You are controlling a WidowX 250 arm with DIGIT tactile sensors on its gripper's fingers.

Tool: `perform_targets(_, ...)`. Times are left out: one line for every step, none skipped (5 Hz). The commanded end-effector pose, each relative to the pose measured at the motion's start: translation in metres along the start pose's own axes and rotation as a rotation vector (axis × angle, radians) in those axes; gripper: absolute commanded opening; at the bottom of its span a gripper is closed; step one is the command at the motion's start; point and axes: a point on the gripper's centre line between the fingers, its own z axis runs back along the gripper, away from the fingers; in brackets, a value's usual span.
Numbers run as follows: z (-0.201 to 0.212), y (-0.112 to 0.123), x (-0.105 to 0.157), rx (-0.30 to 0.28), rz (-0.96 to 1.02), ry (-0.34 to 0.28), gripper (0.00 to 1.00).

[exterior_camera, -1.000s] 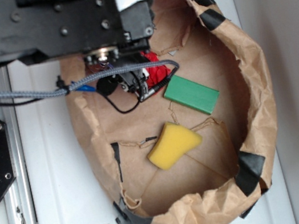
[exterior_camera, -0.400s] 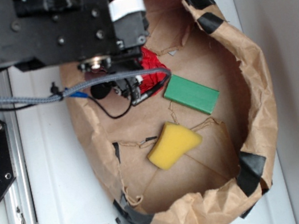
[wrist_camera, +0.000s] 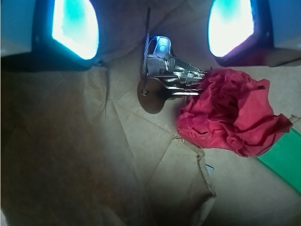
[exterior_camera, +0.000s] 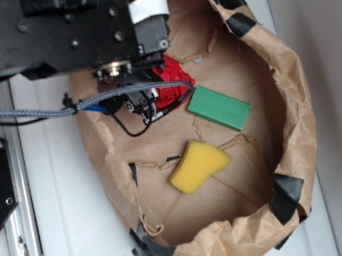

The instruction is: Grab the silver keys.

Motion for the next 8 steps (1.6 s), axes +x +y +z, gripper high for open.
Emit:
perform_targets(0.007, 0.013, 0.010, 0.001, 0.039, -0.034, 1.00)
perform_targets(-0.010, 0.020, 0.015, 0.017, 0.069, -0.007, 1.00)
perform_targets(-0.026, 0.019, 0.008, 0.021, 0.043, -0.018, 1.00)
perform_targets(-0.036, 0.022, -0.005, -0.006, 0.017, -0.061, 1.00)
perform_targets(-0.029, 0.028, -0.008, -0.052, -0.016, -0.084, 1.00)
perform_targets(-0.024, 0.031, -0.006, -0.087, -0.007, -0.079, 0.00)
perform_targets(-0.019, 0.029, -0.005, -0.090, -0.015, -0.086, 0.00)
perform_targets(-0.019, 0.026, -0.003, -0.070, -0.021, -0.083, 0.00)
